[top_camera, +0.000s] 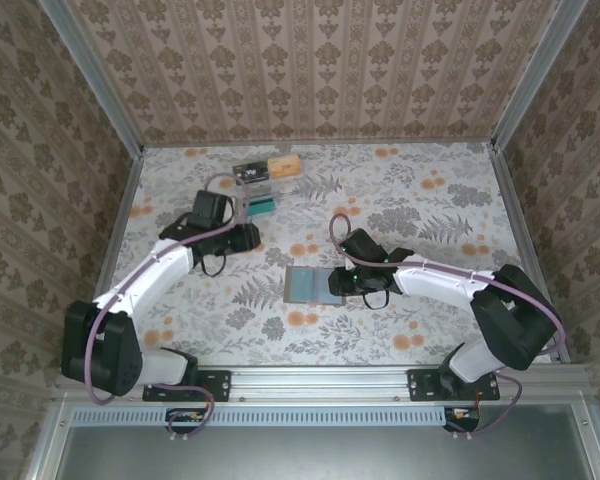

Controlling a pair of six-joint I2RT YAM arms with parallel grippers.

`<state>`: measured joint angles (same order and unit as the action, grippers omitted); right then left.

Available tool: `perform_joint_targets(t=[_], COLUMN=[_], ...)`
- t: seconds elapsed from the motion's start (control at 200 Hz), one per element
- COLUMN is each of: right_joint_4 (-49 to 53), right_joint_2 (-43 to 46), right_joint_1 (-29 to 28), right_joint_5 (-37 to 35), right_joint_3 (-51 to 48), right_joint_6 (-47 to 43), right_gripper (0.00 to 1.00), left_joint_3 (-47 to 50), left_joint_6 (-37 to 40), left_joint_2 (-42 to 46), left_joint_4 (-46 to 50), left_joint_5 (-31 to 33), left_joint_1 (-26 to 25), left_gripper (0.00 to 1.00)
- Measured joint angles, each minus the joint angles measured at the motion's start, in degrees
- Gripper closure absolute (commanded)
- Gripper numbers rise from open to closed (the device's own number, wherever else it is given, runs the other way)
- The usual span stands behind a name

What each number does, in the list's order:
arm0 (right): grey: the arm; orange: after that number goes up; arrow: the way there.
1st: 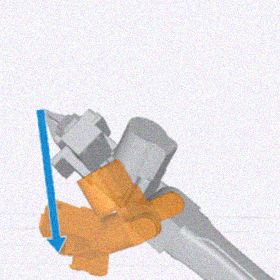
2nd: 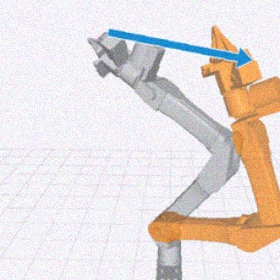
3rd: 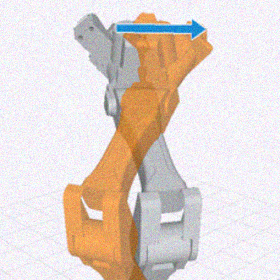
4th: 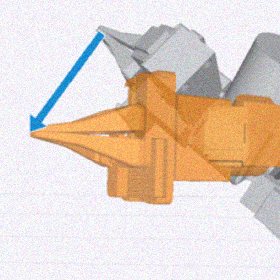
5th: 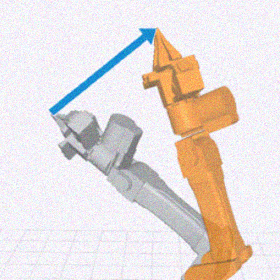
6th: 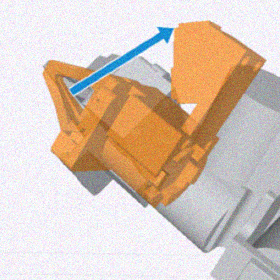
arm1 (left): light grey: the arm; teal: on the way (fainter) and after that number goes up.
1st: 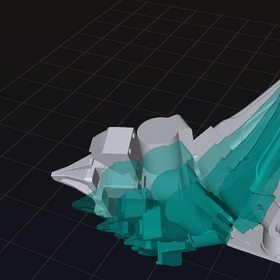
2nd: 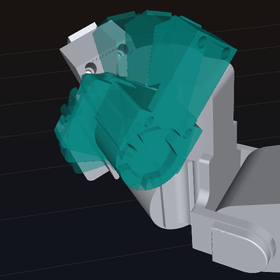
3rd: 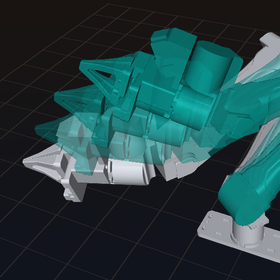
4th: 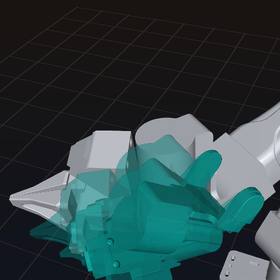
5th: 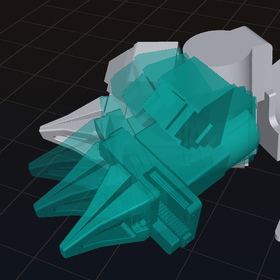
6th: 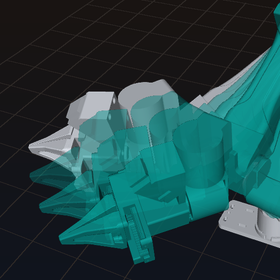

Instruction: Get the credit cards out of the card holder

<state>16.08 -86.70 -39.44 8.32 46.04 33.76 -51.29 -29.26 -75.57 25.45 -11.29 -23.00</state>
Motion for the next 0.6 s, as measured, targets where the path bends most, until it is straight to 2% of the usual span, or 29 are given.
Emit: perform_joint_targets(t=[0.235, 0.505, 0.6], right_joint_4=[-1.7, -2.7, -2.8], right_joint_2=[-2.7, -4.6, -4.8], right_joint_1=[-0.4, -0.6, -0.6], right_joint_5=[-0.9, -1.4, -1.5], right_joint_3=[-0.7, -0.7, -0.7], right_joint_6=[0.9, 0.9, 0.9], right_gripper=[0.71, 0.74, 0.74], left_joint_3=[9.2, 10.1, 10.1], left_joint_6=[-8.2, -12.8, -13.9], left_joint_2=[0.5, -6.3, -9.4], left_joint_4=[-5.7, -15.4, -18.2], left_joint_5=[-5.5, -12.1, -14.0], left_joint_1=[-5.8, -9.7, -10.4], left_gripper=[0.55, 0.63, 0.63])
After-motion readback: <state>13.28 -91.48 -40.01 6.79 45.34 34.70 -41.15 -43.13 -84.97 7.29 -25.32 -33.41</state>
